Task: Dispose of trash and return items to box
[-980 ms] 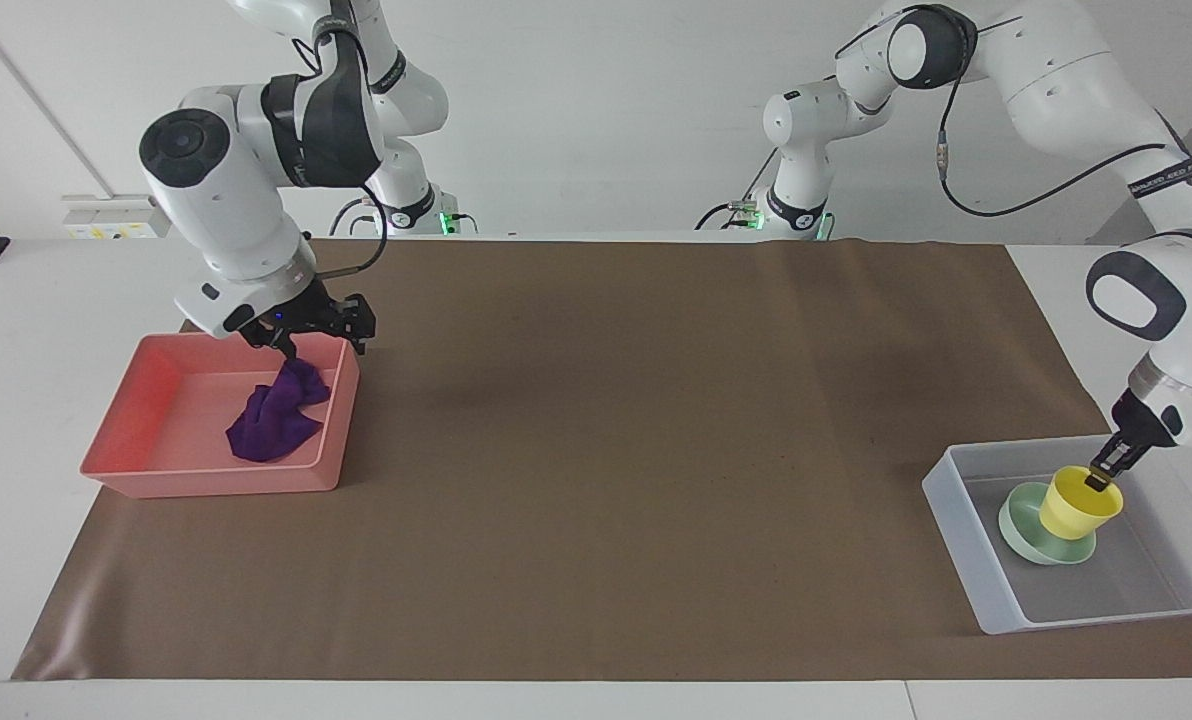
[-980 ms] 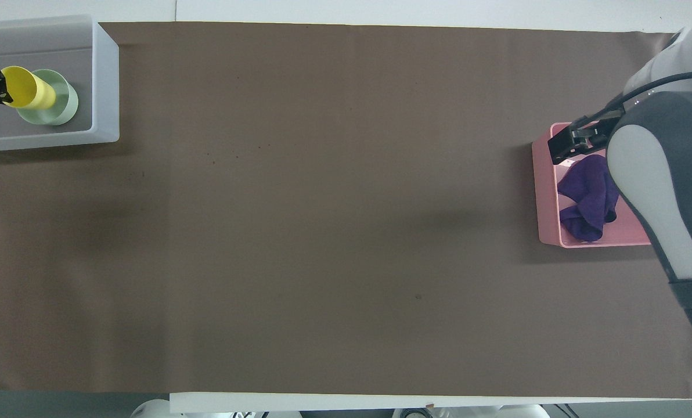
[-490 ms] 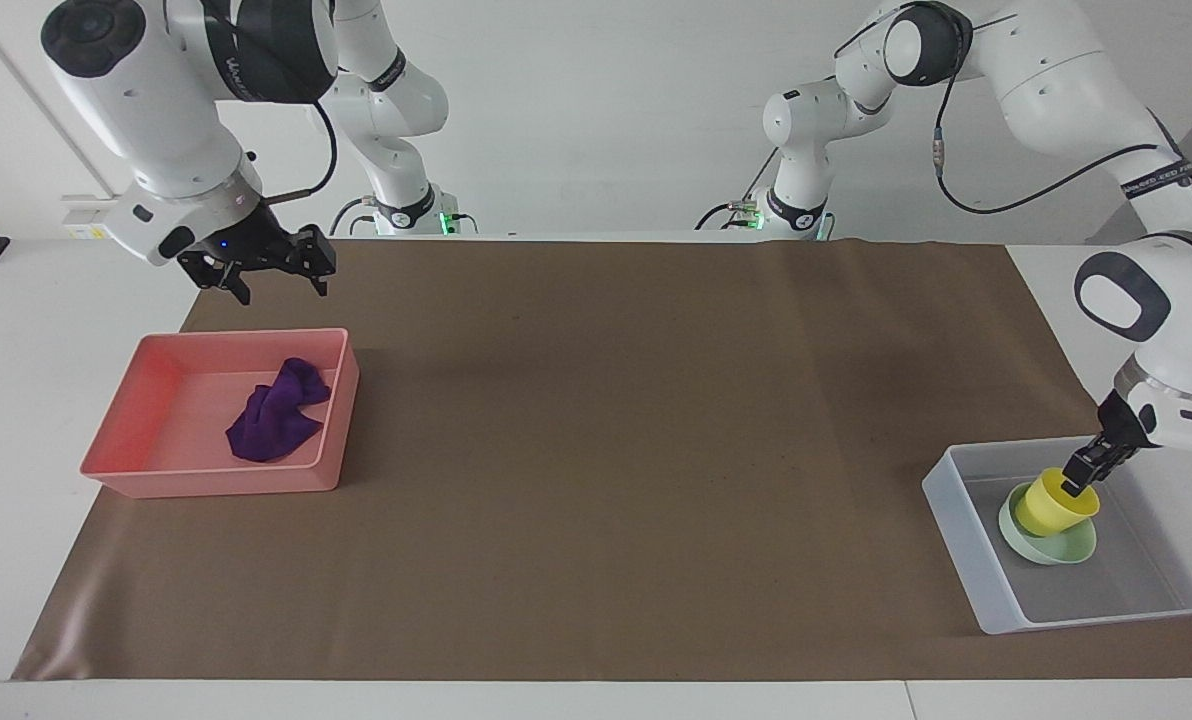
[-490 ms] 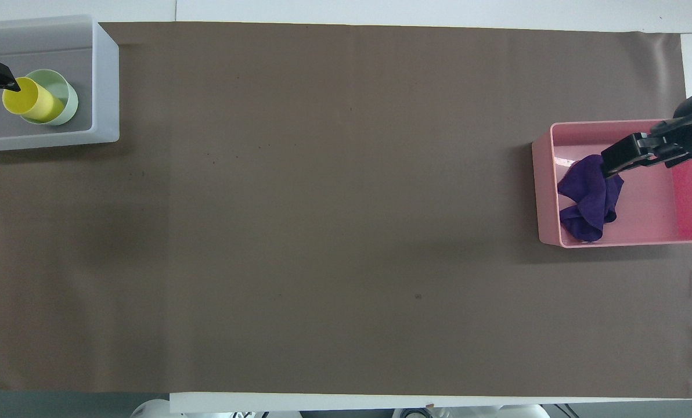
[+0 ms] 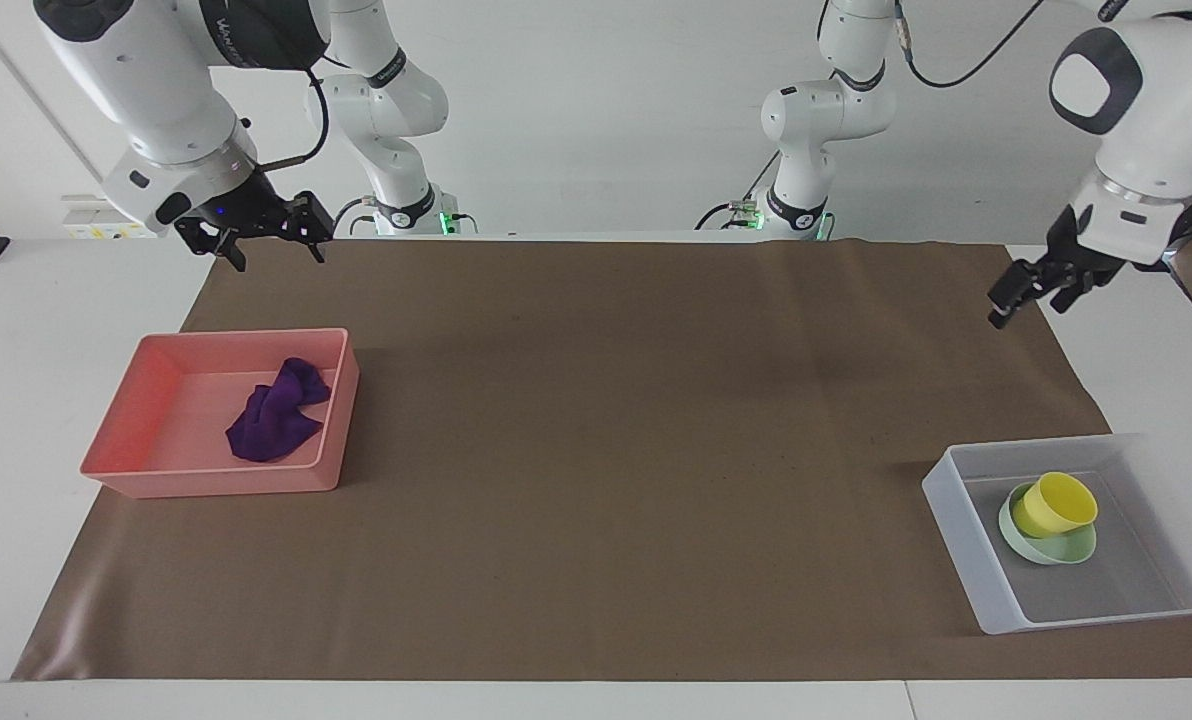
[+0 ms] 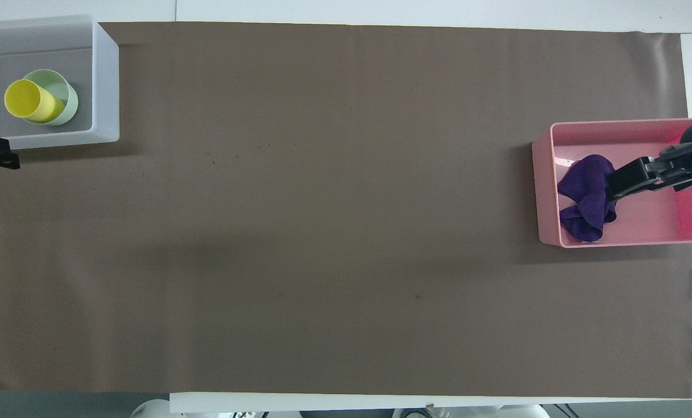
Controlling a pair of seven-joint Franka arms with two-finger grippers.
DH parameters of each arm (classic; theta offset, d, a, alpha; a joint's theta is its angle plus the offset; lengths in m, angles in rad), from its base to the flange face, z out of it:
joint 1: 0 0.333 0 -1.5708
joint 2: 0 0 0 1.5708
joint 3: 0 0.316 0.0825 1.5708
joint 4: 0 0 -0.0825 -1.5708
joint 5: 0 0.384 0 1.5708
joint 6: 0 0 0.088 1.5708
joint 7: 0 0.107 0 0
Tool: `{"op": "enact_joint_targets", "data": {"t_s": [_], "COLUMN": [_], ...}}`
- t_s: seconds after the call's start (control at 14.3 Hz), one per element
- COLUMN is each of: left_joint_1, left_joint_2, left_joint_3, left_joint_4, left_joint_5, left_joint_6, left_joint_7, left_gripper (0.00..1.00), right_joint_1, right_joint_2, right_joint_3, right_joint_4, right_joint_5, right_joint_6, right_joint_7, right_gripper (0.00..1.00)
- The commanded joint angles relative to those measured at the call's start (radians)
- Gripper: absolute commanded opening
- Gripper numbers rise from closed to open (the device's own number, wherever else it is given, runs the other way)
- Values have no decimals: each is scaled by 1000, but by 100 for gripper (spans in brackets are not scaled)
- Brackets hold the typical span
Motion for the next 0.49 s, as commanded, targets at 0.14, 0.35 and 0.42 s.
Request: {"op": "enact_joint_targets", "data": {"t_s": [0.14, 0.35, 0.42], "left_joint_1": [-32, -32, -32], "left_joint_2": [68, 68, 65], "left_joint_3": [9, 14, 14], "left_joint_4": [203, 198, 192], "left_joint_5": [-27, -29, -26], "left_joint_6": [-200, -189, -182], "left_joint_7": [106, 145, 148], "left_gripper": [100, 100, 100], "right_joint_1": [-10, -10, -10], "right_joint_2": [-49, -50, -50], "right_joint_3": [5, 5, 5], "right_joint_4": [-45, -44, -44], "right_joint_5": [23, 37, 37], "right_joint_6": [-30, -30, -32], "right_joint_7": [-14, -14, -14], "right_gripper": [99, 99, 99]}}
